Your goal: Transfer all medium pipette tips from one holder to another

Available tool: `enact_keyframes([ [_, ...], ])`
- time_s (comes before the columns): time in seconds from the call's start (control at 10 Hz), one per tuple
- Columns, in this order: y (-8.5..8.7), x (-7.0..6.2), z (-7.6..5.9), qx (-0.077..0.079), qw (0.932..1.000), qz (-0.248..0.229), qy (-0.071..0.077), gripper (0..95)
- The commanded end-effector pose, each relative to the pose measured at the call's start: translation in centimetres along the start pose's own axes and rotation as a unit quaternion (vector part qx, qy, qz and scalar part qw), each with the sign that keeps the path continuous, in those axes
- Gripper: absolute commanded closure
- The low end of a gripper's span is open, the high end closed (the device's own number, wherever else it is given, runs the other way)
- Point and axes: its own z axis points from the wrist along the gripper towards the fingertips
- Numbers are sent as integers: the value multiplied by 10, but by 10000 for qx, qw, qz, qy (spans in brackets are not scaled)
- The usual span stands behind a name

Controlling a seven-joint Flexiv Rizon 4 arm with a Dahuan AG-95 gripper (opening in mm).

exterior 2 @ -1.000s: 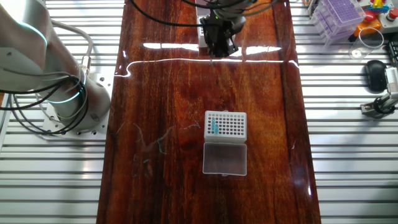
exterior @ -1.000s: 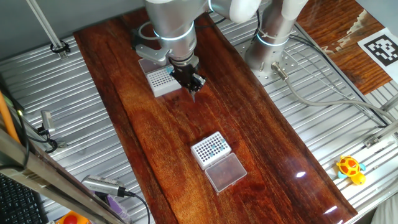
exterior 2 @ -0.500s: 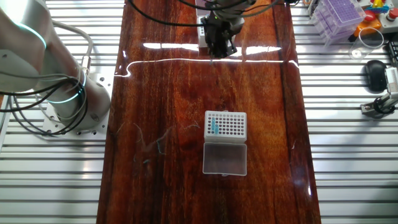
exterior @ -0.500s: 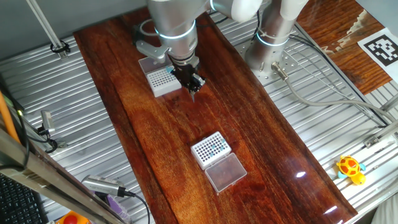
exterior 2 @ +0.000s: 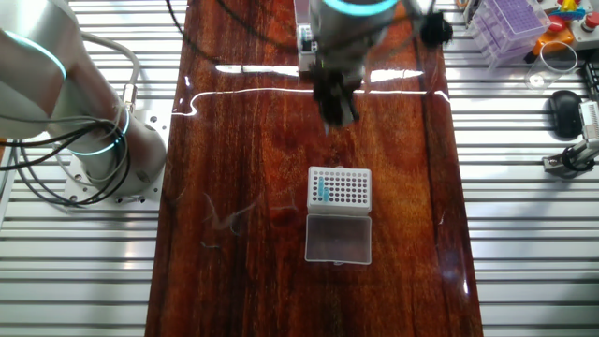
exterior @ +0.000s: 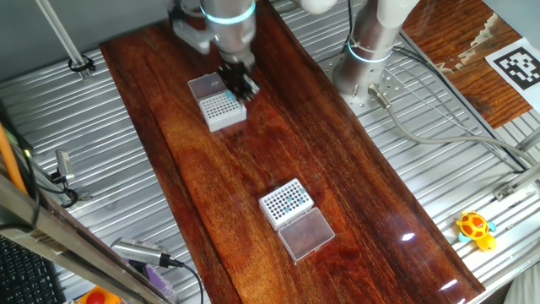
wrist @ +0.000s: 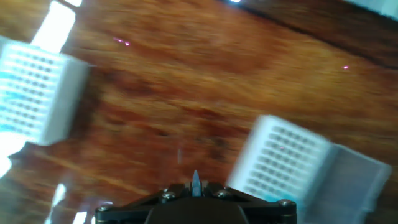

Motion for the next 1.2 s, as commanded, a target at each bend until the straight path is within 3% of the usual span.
enact_keyframes([
  [0.1,-50,14,-3,-156,9937,-1100,117,950],
  [0.3,-55,16,2,-133,9937,-1104,113,950],
  [0.6,-55,16,2,-231,9959,-871,109,950],
  [0.8,-55,16,2,-177,9978,-624,121,950],
  [1.2,-56,16,7,-130,9979,-634,84,950],
])
